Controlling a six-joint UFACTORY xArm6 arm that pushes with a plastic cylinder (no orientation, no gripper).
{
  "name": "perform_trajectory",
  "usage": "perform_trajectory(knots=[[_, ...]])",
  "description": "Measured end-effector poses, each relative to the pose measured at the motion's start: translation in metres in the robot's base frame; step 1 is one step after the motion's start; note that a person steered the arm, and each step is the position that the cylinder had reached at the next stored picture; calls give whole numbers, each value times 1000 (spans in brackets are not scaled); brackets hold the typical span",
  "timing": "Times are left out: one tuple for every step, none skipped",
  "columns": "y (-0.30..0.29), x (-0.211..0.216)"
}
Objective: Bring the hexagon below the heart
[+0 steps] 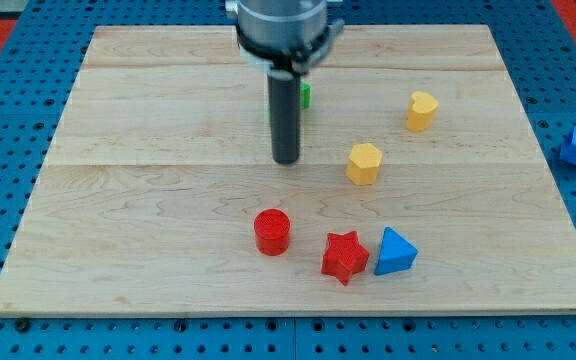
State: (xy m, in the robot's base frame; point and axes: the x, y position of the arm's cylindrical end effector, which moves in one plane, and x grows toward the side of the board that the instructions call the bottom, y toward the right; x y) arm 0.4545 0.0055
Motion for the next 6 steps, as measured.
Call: perform_trajectory(knots=[[64,1],[99,-31],[111,-19],[112,5],[134,32],[132,17]])
